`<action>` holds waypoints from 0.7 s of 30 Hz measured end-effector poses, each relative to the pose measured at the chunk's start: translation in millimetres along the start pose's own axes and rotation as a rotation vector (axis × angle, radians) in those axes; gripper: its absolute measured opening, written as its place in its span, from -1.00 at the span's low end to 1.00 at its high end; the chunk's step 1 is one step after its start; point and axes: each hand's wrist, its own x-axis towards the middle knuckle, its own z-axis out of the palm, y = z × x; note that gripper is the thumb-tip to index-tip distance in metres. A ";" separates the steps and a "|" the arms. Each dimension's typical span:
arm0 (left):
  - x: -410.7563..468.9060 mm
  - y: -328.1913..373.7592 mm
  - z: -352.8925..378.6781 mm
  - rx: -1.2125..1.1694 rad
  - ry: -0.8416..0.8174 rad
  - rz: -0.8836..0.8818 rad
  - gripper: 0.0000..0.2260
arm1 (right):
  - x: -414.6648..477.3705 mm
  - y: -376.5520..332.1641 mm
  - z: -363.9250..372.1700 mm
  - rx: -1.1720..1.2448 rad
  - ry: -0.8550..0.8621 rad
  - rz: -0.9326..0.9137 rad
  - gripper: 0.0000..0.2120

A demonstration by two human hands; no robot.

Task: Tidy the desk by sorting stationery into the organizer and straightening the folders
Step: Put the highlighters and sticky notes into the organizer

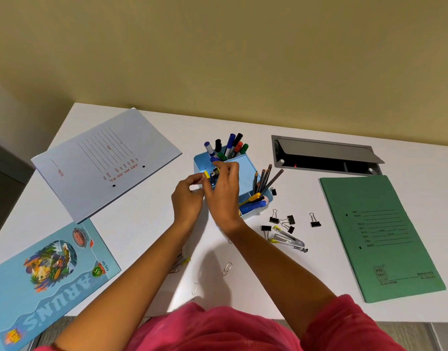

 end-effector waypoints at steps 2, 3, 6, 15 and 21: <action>5.6 -4.5 0.9 0.097 -0.003 0.049 -0.71 | 0.1 3.4 3.7 -0.052 -0.034 0.052 -0.62; 8.3 -6.7 1.0 0.149 -0.004 0.071 -0.71 | 0.2 4.8 4.6 -0.072 -0.057 0.067 -0.61; 15.2 -12.8 0.7 0.257 -0.036 0.126 -0.72 | 2.5 6.6 4.5 -0.138 -0.095 0.051 -0.60; 26.2 -15.8 -2.9 0.561 -0.108 0.276 -0.78 | 7.7 6.8 6.0 -0.294 -0.174 0.026 -0.69; 27.7 -16.5 -3.3 0.566 -0.146 0.296 -0.75 | 5.3 3.3 0.2 -0.226 -0.166 0.048 -0.71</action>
